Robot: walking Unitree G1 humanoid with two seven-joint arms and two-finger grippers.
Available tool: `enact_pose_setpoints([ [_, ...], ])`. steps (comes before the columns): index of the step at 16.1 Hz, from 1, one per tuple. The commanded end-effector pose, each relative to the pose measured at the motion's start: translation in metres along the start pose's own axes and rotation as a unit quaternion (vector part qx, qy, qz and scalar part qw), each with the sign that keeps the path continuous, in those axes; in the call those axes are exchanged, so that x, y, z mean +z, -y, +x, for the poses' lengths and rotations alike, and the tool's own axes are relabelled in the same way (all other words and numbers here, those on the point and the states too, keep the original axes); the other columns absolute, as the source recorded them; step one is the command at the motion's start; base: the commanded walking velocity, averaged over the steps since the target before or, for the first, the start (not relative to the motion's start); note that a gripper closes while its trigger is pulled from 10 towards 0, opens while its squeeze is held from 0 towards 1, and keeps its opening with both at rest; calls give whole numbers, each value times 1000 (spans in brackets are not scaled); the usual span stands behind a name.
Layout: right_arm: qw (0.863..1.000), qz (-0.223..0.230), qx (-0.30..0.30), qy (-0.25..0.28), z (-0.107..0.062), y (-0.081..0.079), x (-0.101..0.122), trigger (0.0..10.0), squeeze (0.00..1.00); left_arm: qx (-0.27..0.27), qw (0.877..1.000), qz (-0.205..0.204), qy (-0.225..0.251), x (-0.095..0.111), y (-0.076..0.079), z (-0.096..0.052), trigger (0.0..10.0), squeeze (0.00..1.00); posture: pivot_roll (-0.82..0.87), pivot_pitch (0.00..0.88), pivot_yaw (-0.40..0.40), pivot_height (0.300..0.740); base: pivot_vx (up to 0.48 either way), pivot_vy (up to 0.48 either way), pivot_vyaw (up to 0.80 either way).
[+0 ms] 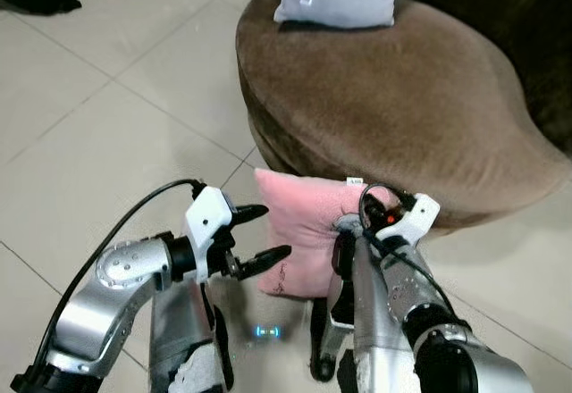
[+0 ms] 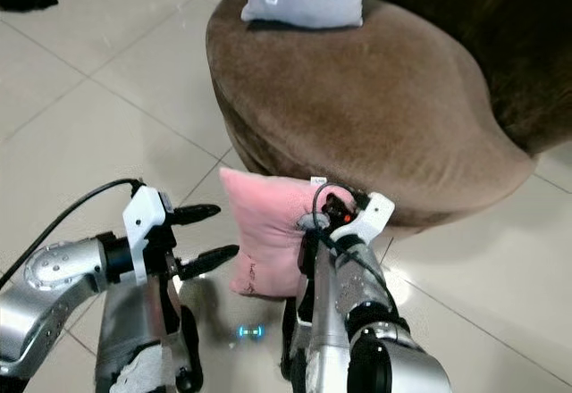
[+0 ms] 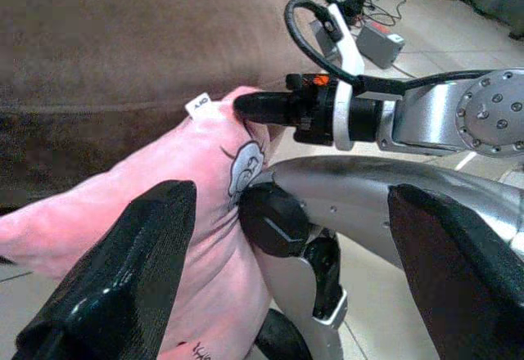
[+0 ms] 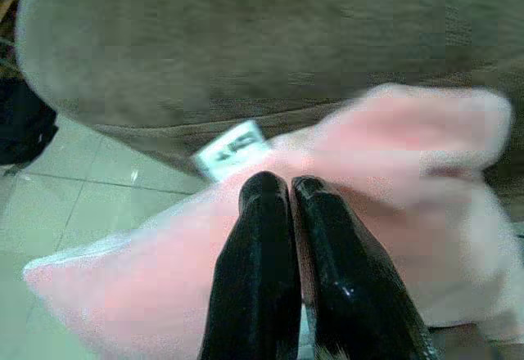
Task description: Move the pillow to the sofa from floor
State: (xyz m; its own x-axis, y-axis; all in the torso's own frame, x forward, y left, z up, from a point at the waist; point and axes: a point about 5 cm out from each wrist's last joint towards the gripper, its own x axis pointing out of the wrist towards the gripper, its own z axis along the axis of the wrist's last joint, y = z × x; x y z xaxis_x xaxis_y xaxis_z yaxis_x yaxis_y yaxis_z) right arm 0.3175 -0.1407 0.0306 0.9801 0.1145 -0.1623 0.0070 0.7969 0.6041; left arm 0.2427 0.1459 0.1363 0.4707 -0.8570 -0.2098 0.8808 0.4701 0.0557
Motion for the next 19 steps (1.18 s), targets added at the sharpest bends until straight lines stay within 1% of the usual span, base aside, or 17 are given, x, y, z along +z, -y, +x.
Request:
enact_pose_setpoints([
  [1,1000,-6,-5,-1,-2,3,-1,10000,0,-12,1000,1,-5,-4,5,1,10000,0,226,259,-63,556,0,0,0],
  [3,1000,-3,-1,2,-3,4,-1,10000,0,-19,1000,2,-7,-6,8,1,10000,0,224,255,-60,576,0,0,0],
  [5,1000,-3,18,0,-5,0,-4,10000,0,-28,1000,-1,-11,-9,14,-1,10000,0,217,258,-56,601,0,0,0],
  [6,1000,-4,19,-1,-6,0,-6,10000,0,-32,999,-2,-14,-12,17,-2,10000,0,214,259,-54,611,0,0,0],
  [8,1000,-10,15,-2,-7,1,-8,10000,0,-33,999,-3,-15,-14,18,-3,10000,0,214,259,-54,631,0,0,0],
  [9,1000,-17,1,-2,-10,6,-8,10000,0,3,1000,5,-12,-19,12,-8,10000,0,197,259,-56,645,0,0,0],
  [10,1000,-19,-2,-3,-11,8,-8,10000,0,19,1000,6,-11,-21,9,-11,10000,0,197,259,-56,650,0,0,0],
  [11,1000,-25,-16,3,-17,14,-9,10000,0,88,996,-3,-12,-30,-1,-16,10000,0,185,248,-60,650,0,0,0],
  [13,999,-26,-25,-4,-30,24,-18,10000,0,155,988,-25,-16,-41,-5,-15,10000,0,159,233,-67,645,0,0,0],
  [15,999,-26,-29,2,-40,30,-21,10000,0,190,981,-36,-1,-46,-5,-12,10000,0,138,220,-69,630,0,0,0],
  [17,999,-44,-29,4,-47,32,-21,10000,0,231,972,-42,2,-55,-9,-10,10000,0,121,200,-65,610,0,0,0],
  [19,998,-53,-24,3,-49,31,-20,10000,0,242,969,-47,8,-58,-10,-8,10000,0,105,184,-63,595,0,0,0],
])
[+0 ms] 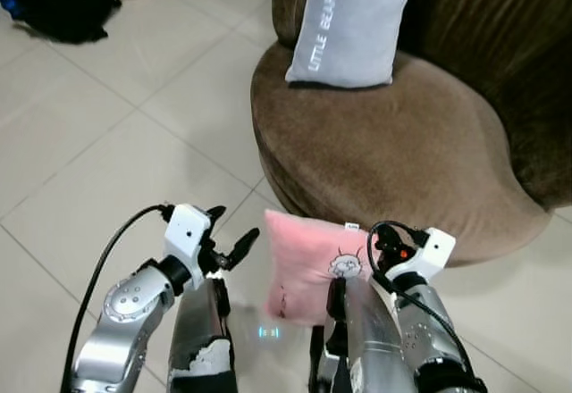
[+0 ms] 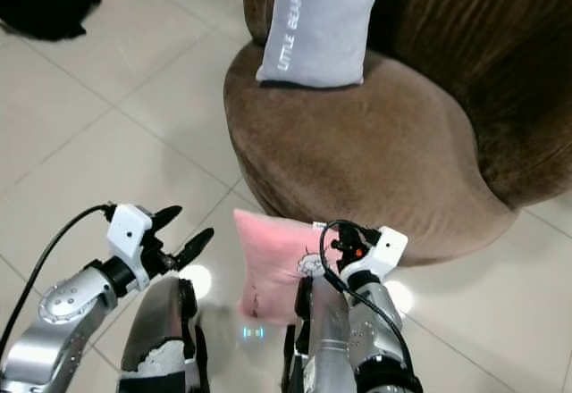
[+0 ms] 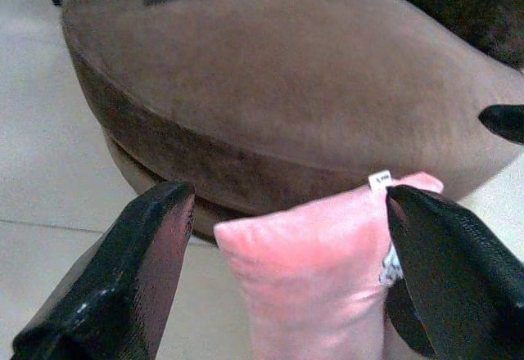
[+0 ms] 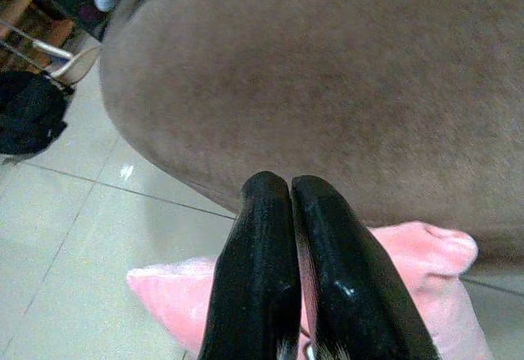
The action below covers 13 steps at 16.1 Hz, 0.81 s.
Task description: Move the pillow to the sofa from floor
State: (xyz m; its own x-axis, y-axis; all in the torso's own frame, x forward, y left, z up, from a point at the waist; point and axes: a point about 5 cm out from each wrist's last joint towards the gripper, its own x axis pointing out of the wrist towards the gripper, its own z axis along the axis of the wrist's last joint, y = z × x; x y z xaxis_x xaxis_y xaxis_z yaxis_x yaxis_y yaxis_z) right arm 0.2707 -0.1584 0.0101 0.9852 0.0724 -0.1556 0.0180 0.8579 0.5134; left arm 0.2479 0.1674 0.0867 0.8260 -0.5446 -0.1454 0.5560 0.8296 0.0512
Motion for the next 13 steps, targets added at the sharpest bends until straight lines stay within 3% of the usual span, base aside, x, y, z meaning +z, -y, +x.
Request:
enact_pose_setpoints([
  [1,1000,-6,-4,-10,-5,1,-3,10000,0,7,1000,5,-7,-6,2,-1,10000,0,95,174,-67,585,0,0,0],
  [8,998,-61,22,-6,-2,-10,10,10000,0,27,999,4,27,-7,11,12,10000,0,67,144,-94,570,0,0,0],
  [13,996,-81,34,-17,-1,-17,10,10000,0,32,999,3,33,-7,10,14,10000,0,61,148,-100,570,0,-393,0],
])
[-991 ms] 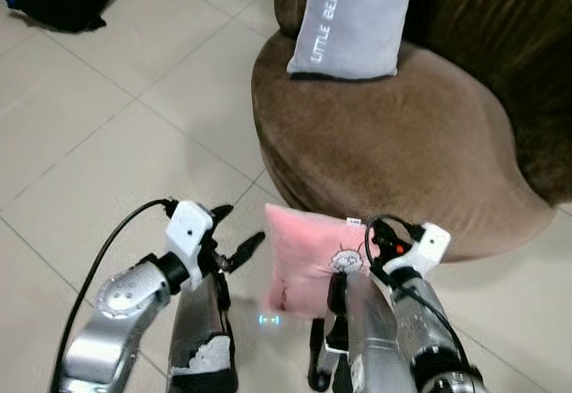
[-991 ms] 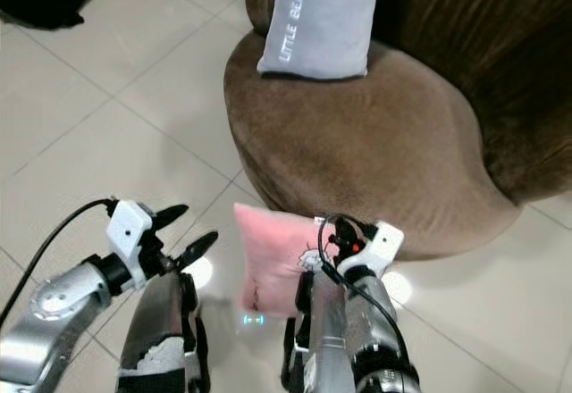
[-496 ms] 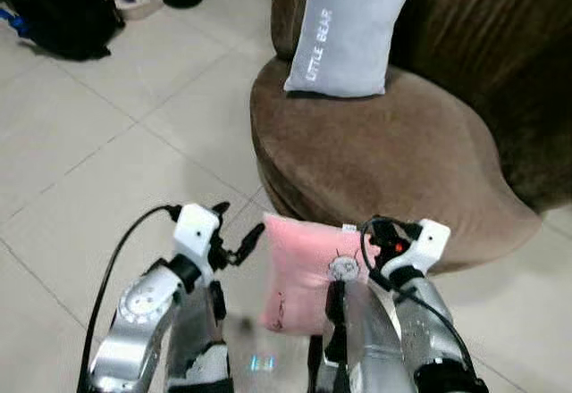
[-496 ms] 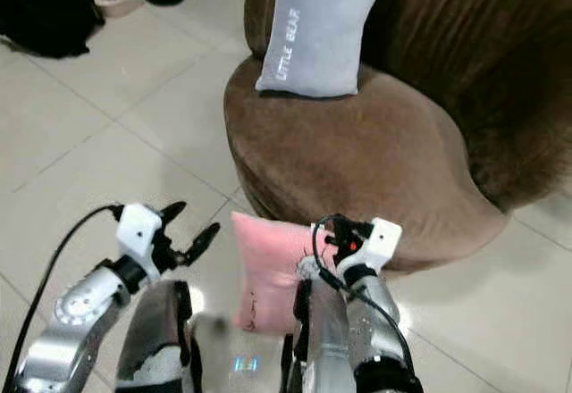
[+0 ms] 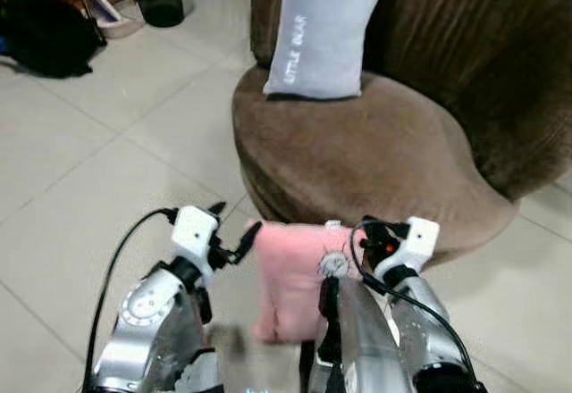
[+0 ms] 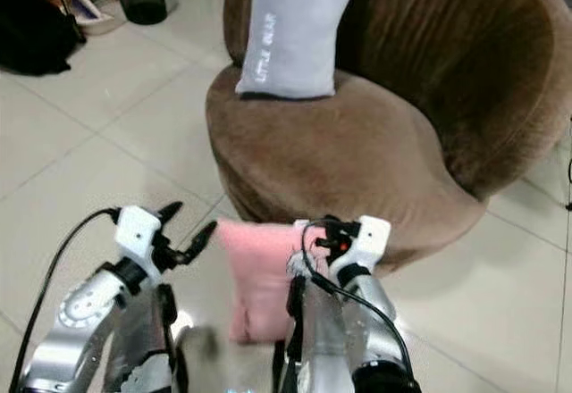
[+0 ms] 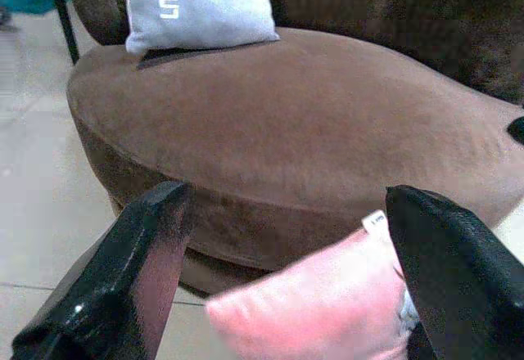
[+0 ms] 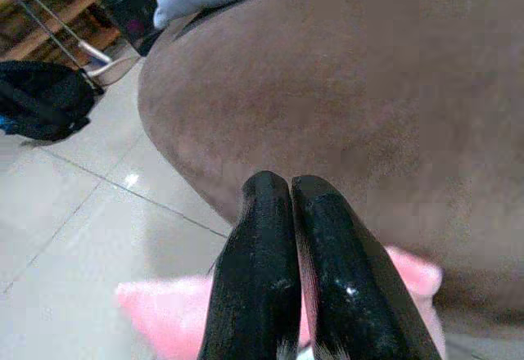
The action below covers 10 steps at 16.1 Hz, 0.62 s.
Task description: Move the pillow to the sofa from floor
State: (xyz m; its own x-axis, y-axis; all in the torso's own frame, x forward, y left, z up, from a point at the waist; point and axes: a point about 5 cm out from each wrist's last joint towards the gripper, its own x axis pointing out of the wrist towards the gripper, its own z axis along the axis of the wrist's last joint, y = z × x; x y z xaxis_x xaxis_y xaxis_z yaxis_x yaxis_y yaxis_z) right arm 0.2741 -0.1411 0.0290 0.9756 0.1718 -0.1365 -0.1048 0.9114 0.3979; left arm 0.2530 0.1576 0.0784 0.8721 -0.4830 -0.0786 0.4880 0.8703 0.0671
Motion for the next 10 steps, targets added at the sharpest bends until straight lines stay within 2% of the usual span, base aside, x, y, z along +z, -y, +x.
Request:
enact_pose_setpoints([
  [1,1000,-9,-13,-5,-4,7,1,10000,0,-8,1000,0,3,-1,5,2,10000,0,61,150,-102,570,0,-424,0],
  [3,1000,-14,-9,-13,-3,6,-1,10000,0,-8,1000,2,2,-1,5,1,10000,0,63,152,-105,570,0,-394,0],
  [10,998,-40,12,-39,-1,-1,-7,10000,0,-14,1000,7,-14,-6,5,-8,10000,0,75,166,-113,570,0,0,0],
])
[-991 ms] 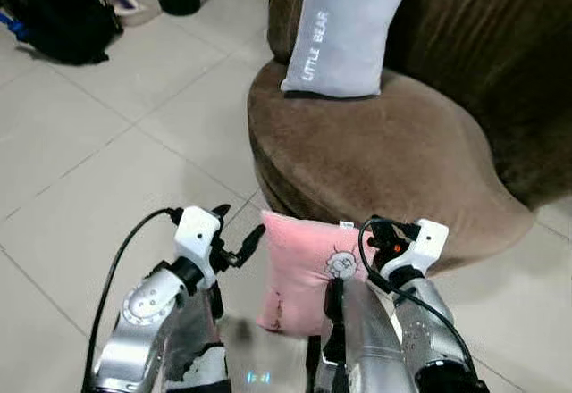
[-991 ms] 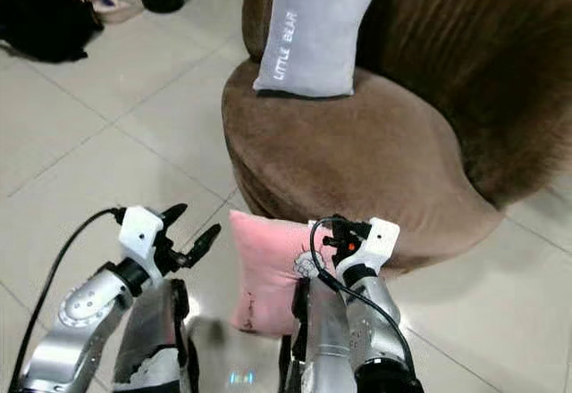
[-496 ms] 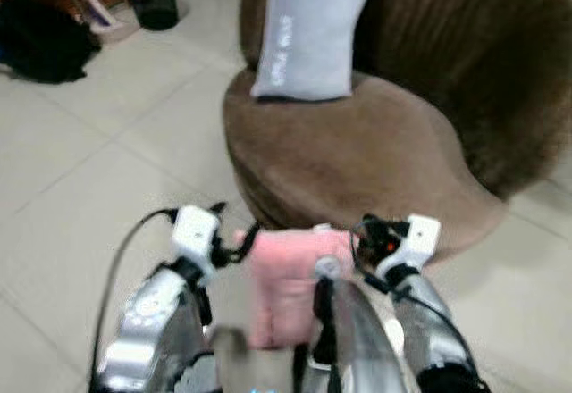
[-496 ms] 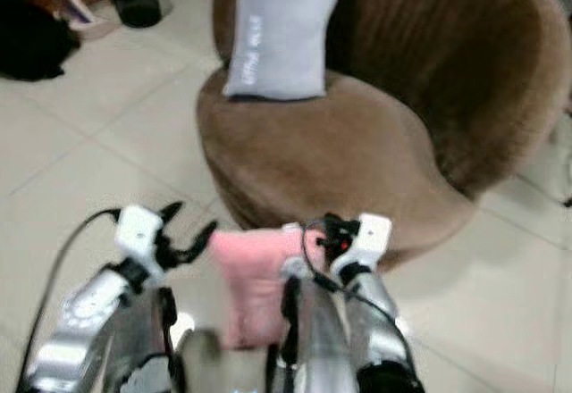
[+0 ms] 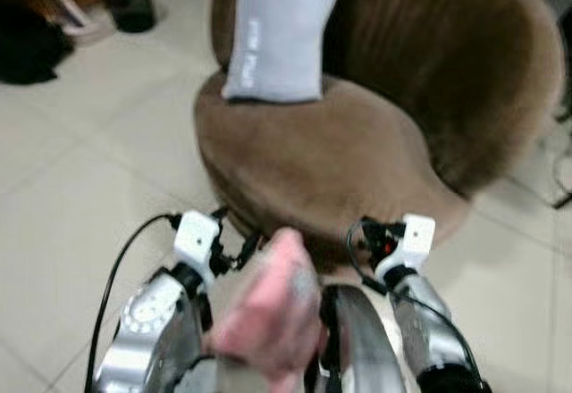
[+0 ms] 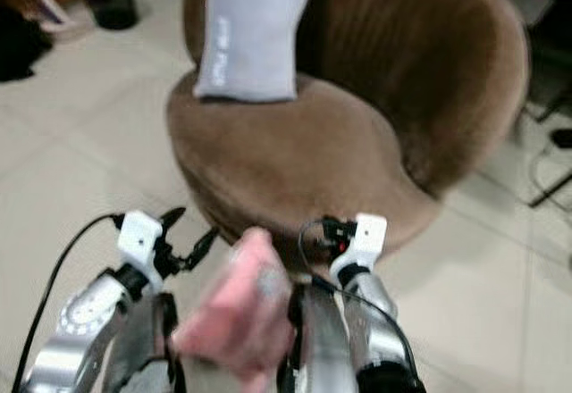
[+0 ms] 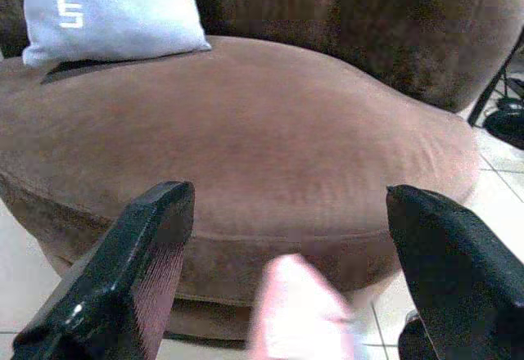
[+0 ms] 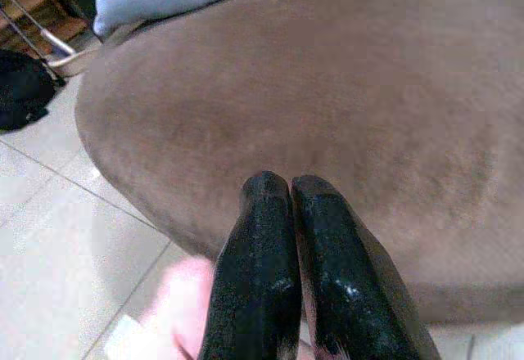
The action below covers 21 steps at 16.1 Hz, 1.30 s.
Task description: Move the pillow to the sofa from floor
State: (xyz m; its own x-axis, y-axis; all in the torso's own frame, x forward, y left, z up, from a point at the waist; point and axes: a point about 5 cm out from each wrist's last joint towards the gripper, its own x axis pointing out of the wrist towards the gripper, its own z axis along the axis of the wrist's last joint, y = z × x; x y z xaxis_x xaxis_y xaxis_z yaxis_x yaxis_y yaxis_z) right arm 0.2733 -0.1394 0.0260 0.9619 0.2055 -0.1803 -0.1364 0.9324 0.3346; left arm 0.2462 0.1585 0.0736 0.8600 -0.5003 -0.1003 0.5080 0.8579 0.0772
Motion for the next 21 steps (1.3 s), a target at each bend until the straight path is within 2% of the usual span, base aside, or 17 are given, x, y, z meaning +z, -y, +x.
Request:
enact_pose_setpoints([
  [1,1000,-15,10,-22,0,-4,-6,10000,0,-8,1000,3,-6,-2,3,-4,10000,0,75,166,-113,570,0,0,0],
  [3,998,-41,2,-57,0,-2,-16,10000,0,-24,999,13,-25,-7,4,-9,10000,0,84,176,-115,570,0,0,0],
  [4,995,-61,-4,-75,-2,0,-22,10000,0,-33,997,26,-70,-20,3,-12,10000,0,85,177,-115,570,0,0,0],
  [5,995,-63,-4,-77,-2,1,-23,10000,0,-35,995,31,-86,-24,2,-12,10000,0,83,176,-114,570,0,0,0],
  [6,995,-65,-5,-75,-4,1,-23,10000,118,-32,995,25,-88,-29,0,-13,10000,0,74,176,-111,570,0,0,0],
  [8,995,-67,-15,-66,-8,6,-20,10000,0,-28,997,15,-71,-23,0,-9,10000,0,63,168,-108,570,0,0,0],
  [10,997,-61,-20,-53,-11,8,-16,10000,0,-37,998,2,-45,-14,7,1,10000,0,63,168,-108,570,0,0,0],
  [11,997,-60,-20,-52,-12,8,-16,10000,0,-35,998,4,-57,-17,10,6,10000,0,42,157,-96,570,0,0,0],
  [12,996,-66,-22,-64,-13,8,-19,10000,0,-25,995,11,-91,-27,9,9,10000,0,42,157,-96,570,0,0,0],
  [13,994,-72,-27,-73,-14,9,-22,10000,0,3,989,-42,-144,-48,4,10,10000,0,25,168,-98,570,0,0,0],
  [14,994,-73,-29,-73,-15,8,-22,10000,0,35,979,-100,-173,-61,-2,13,10000,1000,16,173,-100,570,0,0,0],
  [15,995,-72,-27,-69,-16,7,-20,10000,0,54,973,-135,-182,-66,-7,18,10000,1000,0,184,-107,570,0,0,0],
  [17,995,-73,-23,-63,-19,7,-17,10000,0,68,966,-160,-191,-68,-13,28,10000,1000,-12,192,-109,570,0,0,0],
  [18,996,-76,-18,-52,-27,8,-11,10000,0,91,962,-134,-222,-68,-27,37,10000,1000,-61,219,-109,570,0,0,0],
  [21,996,-73,-19,-40,-41,10,-5,10000,0,100,961,-90,-242,-63,-39,44,10000,1000,-108,242,-106,570,0,0,0],
])
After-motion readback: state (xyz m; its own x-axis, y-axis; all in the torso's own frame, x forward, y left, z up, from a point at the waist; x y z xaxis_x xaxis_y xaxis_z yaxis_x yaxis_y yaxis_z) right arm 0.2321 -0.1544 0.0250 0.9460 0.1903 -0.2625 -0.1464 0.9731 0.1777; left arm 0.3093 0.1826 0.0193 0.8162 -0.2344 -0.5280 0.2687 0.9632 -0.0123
